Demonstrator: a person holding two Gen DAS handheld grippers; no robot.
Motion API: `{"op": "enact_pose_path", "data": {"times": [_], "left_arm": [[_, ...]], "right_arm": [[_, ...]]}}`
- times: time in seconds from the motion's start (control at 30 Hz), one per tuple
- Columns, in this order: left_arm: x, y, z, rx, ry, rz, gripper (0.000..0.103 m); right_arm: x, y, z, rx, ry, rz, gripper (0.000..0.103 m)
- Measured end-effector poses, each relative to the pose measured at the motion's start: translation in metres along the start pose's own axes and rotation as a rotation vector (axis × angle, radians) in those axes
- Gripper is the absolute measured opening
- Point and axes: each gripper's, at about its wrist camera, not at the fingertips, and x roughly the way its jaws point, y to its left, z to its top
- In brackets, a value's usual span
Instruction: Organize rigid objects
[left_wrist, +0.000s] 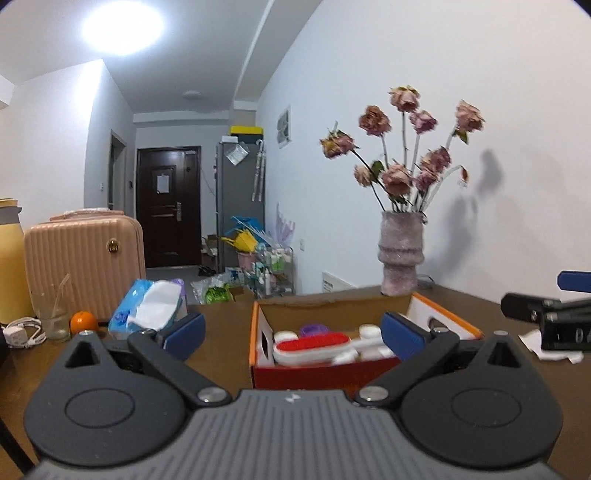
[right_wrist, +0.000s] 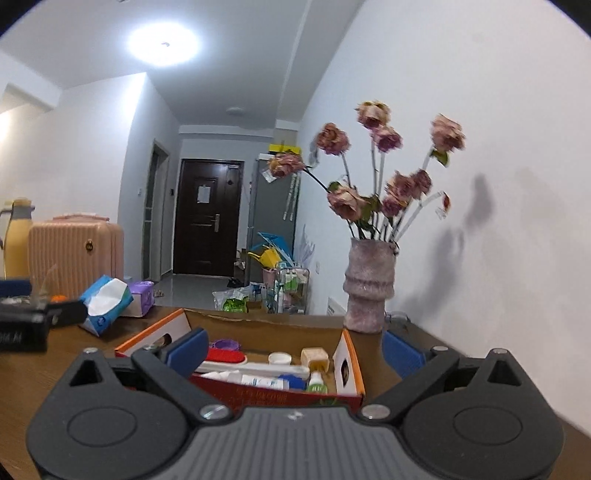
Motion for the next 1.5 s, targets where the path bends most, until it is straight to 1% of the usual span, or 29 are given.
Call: {"op": "enact_pose_path", "data": {"times": [0.07,0.17,0.23,0.3,0.33,0.4,0.5,0.63,0.73,0.8,0.87,0.97,1.07,1.23,1.5], "left_arm": [[-0.014,-0.002,-0.006,0.023,0.046,-0.019,0.103],[-0.042,0.000,-0.016,0.027,0.091,-0.055,0.103],[-0.063,0.000,-0.023,0.054,0.108,-0.063,0.103],[-0.091,0.001,-0.030,0.095,0.089,-0.062,0.103],[-0.108,0.003,-0.034,0.101,0.060,-0.052,0.103],[-0.133,0.007,-0.039,0.071,0.028,-0.027,0.103],[-0.164,0.013,-0.047,0.015,0.018,0.001,0.103],[-0.198,0.012,-0.062,0.002,-0.023,0.075,0.103],[-0.220,0.009,-0.077,-0.002,-0.014,0.129,0.103],[-0.237,0.003,-0.090,0.030,0.004,0.128,0.103],[-0.253,-0.004,-0.099,0.062,0.012,0.120,0.103],[-0.261,-0.011,-0.101,0.102,-0.009,0.076,0.103],[-0.262,-0.015,-0.097,0.114,-0.040,0.081,0.103],[-0.261,-0.014,-0.098,0.103,-0.031,0.081,0.103],[-0.262,-0.014,-0.099,0.104,-0.038,0.078,0.103]], "right_arm": [[-0.014,-0.001,-0.007,0.041,0.019,0.004,0.101],[-0.041,0.002,-0.020,0.077,0.042,0.003,0.101],[-0.062,0.004,-0.028,0.090,0.055,0.003,0.101],[-0.088,0.006,-0.037,0.094,0.055,0.010,0.101],[-0.100,0.006,-0.040,0.101,0.052,0.010,0.101],[-0.125,0.007,-0.046,0.126,0.047,0.016,0.101],[-0.156,0.009,-0.056,0.155,0.024,0.019,0.102],[-0.193,0.019,-0.072,0.151,-0.002,0.004,0.102],[-0.225,0.030,-0.089,0.165,-0.020,0.000,0.102],[-0.246,0.039,-0.099,0.130,-0.041,0.031,0.102],[-0.260,0.045,-0.103,0.109,-0.042,0.052,0.102],[-0.267,0.048,-0.104,0.082,-0.036,0.060,0.102],[-0.266,0.049,-0.100,0.075,-0.040,0.048,0.102],[-0.263,0.052,-0.098,0.056,-0.039,0.058,0.103],[-0.261,0.052,-0.097,0.062,-0.029,0.057,0.103]]}}
